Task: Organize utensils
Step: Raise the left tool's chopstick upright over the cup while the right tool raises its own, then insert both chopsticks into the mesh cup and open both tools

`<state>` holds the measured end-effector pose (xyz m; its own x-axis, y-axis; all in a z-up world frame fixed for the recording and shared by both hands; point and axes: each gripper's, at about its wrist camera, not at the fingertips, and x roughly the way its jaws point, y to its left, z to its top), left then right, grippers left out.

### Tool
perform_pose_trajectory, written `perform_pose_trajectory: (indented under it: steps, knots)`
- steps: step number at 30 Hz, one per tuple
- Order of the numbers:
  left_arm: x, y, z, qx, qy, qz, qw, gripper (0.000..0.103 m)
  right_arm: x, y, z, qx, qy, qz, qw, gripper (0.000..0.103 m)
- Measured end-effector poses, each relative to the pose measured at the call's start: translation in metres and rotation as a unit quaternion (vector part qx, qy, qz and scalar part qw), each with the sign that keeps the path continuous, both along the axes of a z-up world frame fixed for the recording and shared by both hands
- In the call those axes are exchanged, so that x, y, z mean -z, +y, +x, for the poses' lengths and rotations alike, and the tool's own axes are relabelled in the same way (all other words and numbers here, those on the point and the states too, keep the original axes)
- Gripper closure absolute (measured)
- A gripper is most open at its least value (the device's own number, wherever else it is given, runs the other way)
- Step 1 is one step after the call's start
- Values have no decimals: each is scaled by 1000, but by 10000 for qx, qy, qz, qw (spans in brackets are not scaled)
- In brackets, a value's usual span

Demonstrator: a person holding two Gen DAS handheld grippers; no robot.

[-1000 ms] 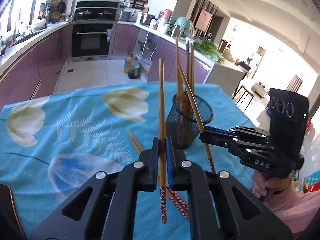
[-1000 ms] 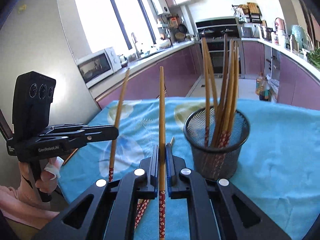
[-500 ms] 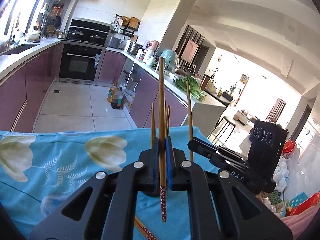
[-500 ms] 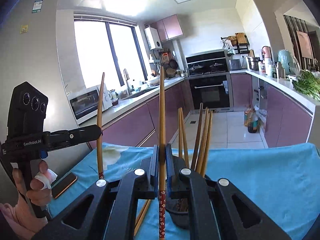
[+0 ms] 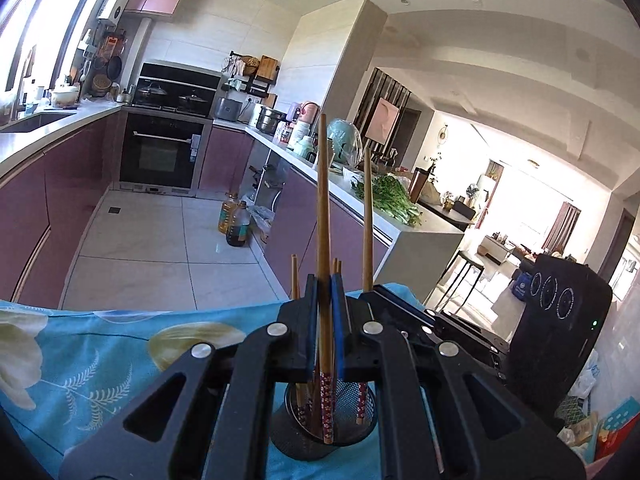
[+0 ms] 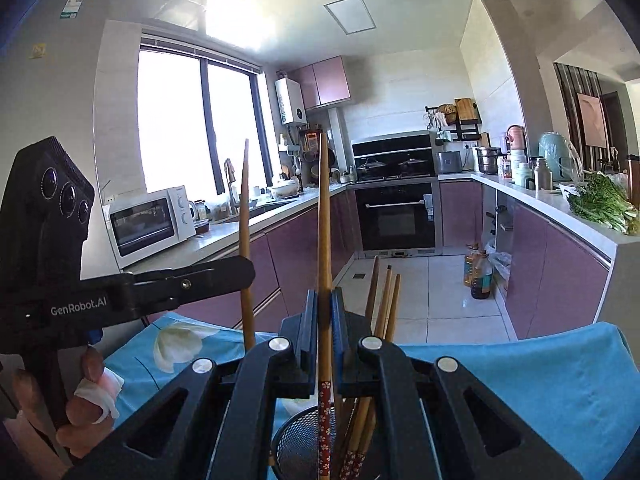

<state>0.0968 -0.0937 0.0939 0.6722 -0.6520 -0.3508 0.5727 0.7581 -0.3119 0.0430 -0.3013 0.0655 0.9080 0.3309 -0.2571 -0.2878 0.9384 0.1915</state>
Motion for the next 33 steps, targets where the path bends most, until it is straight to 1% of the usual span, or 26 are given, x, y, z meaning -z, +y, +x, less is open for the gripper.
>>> perform_pose_trajectory:
  steps: [5, 8, 11, 14, 18, 21, 25, 28, 31, 33]
  knots:
    - [18, -17, -1, -19, -50, 493, 9988, 96, 15, 9, -1, 17, 142, -226, 9996, 98]
    - [27, -21, -1, -3, -33, 600, 9982, 96, 21, 8, -1, 1, 272, -278, 9992, 97]
    - [30, -19, 1, -17, 21, 500, 9987, 96, 26, 4, -3, 32, 352, -243, 9991, 97]
    - [22, -13, 5, -15, -2, 206, 9998, 96, 26, 1, -8, 80, 338, -147, 9993, 97]
    - [12, -10, 8, -79, -189, -10, 9998, 96, 24, -3, -8, 84, 312, -52, 9995, 97]
    - [14, -17, 8, -75, -250, 99, 9996, 96, 28, -2, -8, 63, 367, -51, 9993, 97]
    - [28, -27, 6, -148, -349, 470, 9982, 96, 35, -2, -7, 17, 511, -49, 9987, 97]
    - [27, -26, 7, -152, -340, 337, 9987, 96, 38, -2, -9, 8, 567, -33, 9984, 97]
    - [17, -21, 9, -167, -387, 102, 9991, 96, 38, -3, -11, 19, 554, -11, 9985, 97]
    - [10, -22, 9, -182, -475, 33, 9987, 96, 38, -5, -11, 33, 535, 15, 9986, 97]
